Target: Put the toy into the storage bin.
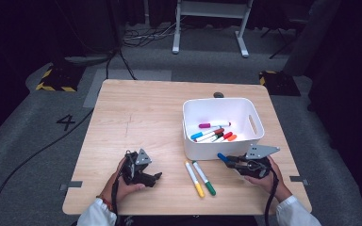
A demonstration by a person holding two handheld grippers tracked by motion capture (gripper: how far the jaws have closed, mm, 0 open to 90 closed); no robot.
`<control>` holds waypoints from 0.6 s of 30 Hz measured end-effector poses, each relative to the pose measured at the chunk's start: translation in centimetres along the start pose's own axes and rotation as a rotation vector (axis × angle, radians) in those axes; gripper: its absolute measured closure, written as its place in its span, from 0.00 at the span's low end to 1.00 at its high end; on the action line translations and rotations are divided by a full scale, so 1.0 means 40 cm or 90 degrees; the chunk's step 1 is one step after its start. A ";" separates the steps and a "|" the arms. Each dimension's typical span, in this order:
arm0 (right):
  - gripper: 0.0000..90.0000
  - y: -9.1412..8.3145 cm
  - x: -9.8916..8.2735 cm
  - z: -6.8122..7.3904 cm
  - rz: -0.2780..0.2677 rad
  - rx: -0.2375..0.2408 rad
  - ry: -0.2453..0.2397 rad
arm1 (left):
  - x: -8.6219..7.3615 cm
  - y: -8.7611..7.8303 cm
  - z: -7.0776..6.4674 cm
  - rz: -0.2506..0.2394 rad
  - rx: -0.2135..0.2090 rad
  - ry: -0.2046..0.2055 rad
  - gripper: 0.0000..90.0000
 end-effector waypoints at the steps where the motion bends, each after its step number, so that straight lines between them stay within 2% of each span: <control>1: 0.83 -0.011 0.004 -0.001 -0.009 -0.004 -0.001 | 0.000 0.000 0.000 0.000 0.000 0.000 0.16; 6: 0.83 -0.050 0.016 -0.004 -0.036 -0.011 0.001 | 0.000 0.000 0.000 0.000 0.000 0.000 0.16; 18: 0.83 -0.132 0.058 0.008 -0.083 -0.015 -0.019 | 0.000 0.000 0.000 0.000 0.000 0.000 0.16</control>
Point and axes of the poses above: each handheld gripper's, and its own axes: y roughly forward along the jaws, x roughly out of its top, z roughly to its left, the point moved 5 cm from there along y, roughly forward along the jaws, and after that the axes turned 10 degrees about z, right-handed, at the moved point
